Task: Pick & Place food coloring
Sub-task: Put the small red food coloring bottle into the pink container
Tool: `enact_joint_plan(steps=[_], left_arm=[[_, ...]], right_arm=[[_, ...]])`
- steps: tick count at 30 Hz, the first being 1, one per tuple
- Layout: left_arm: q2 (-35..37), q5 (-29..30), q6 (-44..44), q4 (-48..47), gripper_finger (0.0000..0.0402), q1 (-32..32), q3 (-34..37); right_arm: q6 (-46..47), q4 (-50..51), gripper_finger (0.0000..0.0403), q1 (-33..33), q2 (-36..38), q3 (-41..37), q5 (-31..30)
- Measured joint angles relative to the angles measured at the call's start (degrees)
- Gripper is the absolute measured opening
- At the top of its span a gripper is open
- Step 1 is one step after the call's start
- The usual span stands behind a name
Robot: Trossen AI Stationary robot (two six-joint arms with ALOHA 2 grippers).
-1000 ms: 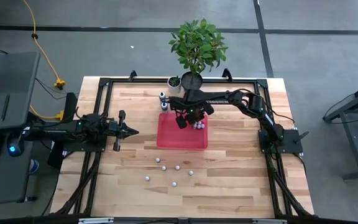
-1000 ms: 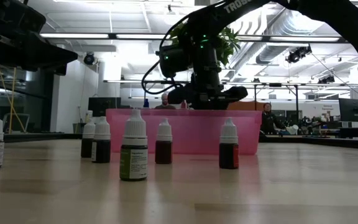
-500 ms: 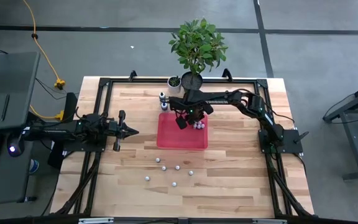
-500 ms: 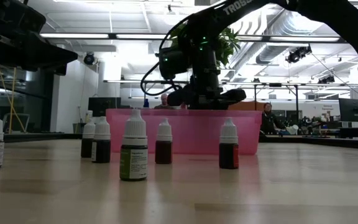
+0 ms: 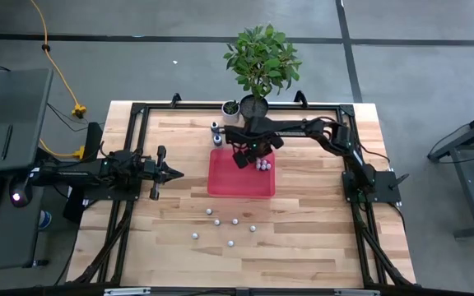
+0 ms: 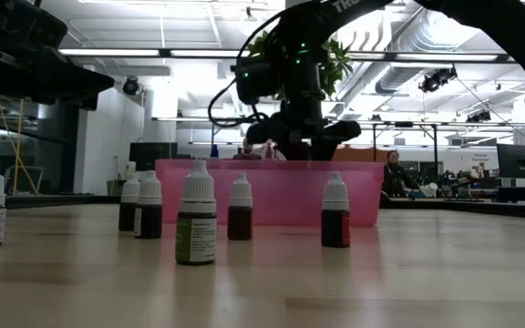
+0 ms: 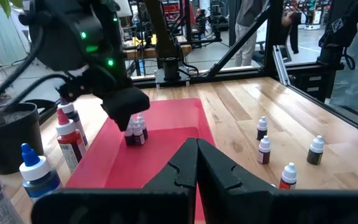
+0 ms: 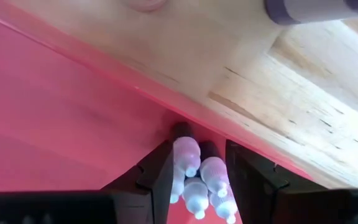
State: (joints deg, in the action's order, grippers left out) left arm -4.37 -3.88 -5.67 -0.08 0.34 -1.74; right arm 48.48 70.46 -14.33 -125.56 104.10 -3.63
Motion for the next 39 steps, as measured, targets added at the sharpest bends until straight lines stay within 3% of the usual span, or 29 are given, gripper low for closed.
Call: enact_joint_plan(steps=[20, 28, 39], left_arm=[[0.0, 0.0, -0.02, 0.0, 0.0, 0.01, 0.0], [-0.01, 0.02, 0.0, 0.0, 0.0, 0.0, 0.0], [-0.01, 0.0, 0.0, 0.0, 0.0, 0.01, 0.0]], right_arm=[[-1.52, 1.72, 0.0136, 4.38, 9.92, 0.05, -2.84], [-5.38, 1.38, 0.0136, 12.06, 14.44, 0.1, -11.68], [-18.51, -0.81, 0.0136, 19.69, 15.21, 0.1, -0.36]])
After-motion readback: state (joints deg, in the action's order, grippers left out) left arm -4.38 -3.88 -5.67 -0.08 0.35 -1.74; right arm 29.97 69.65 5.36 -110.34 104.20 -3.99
